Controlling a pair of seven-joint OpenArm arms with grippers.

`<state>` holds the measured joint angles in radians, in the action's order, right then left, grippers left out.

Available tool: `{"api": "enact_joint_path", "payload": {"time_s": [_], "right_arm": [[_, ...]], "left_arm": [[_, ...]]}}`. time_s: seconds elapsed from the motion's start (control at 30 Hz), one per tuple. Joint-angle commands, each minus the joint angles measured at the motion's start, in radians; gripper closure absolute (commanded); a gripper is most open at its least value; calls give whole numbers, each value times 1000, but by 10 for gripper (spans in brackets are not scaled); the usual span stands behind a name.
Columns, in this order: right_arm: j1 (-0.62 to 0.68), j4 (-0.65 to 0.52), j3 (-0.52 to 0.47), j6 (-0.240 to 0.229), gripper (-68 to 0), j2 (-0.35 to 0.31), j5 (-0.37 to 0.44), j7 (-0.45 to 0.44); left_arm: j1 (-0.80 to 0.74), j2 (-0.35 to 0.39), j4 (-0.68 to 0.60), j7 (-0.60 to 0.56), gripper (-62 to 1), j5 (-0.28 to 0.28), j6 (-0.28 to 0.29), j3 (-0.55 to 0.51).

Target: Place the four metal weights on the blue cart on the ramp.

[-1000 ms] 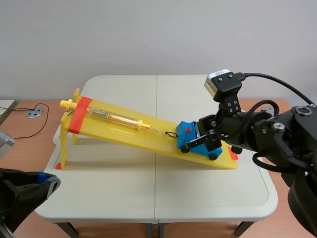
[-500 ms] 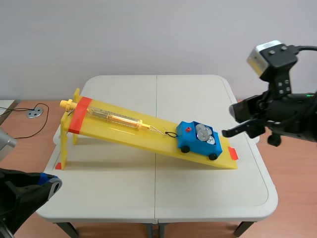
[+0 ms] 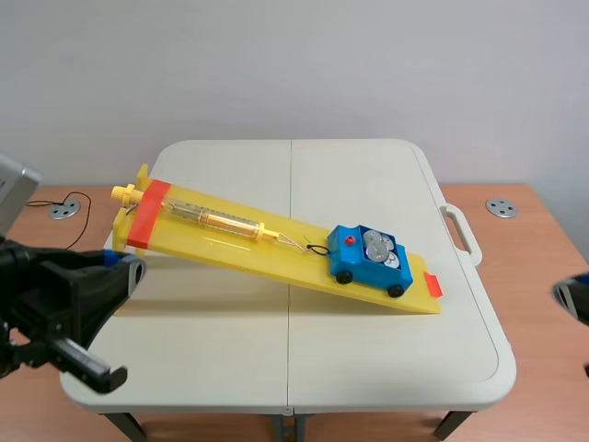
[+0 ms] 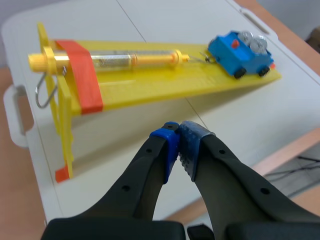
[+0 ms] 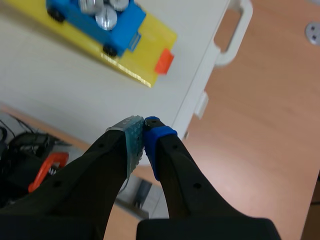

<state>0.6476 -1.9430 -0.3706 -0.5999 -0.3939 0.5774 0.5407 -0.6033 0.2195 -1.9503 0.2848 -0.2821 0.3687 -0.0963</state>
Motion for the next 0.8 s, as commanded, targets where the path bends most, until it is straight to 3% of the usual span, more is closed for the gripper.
{"api": "enact_joint_path", "payload": {"time_s": [0.0,0.17,0.23,0.47,0.77], "right_arm": [[46,-83,-34,-54,-6,-49,64,-90],[194,-83,-103,-119,-6,-48,81,-90],[250,-83,-126,-146,-6,-44,82,-90],[417,-83,-201,-146,-6,7,78,-87],[452,-83,-220,-146,-6,51,74,-83]], "left_arm": [[60,-25,-111,-100,-29,21,31,37],[145,-53,-106,-101,-27,177,-16,132],[179,-58,-90,-103,-27,214,-40,164],[307,-75,43,-112,-27,325,-121,255],[441,-136,217,-109,-27,375,-193,293]]}}
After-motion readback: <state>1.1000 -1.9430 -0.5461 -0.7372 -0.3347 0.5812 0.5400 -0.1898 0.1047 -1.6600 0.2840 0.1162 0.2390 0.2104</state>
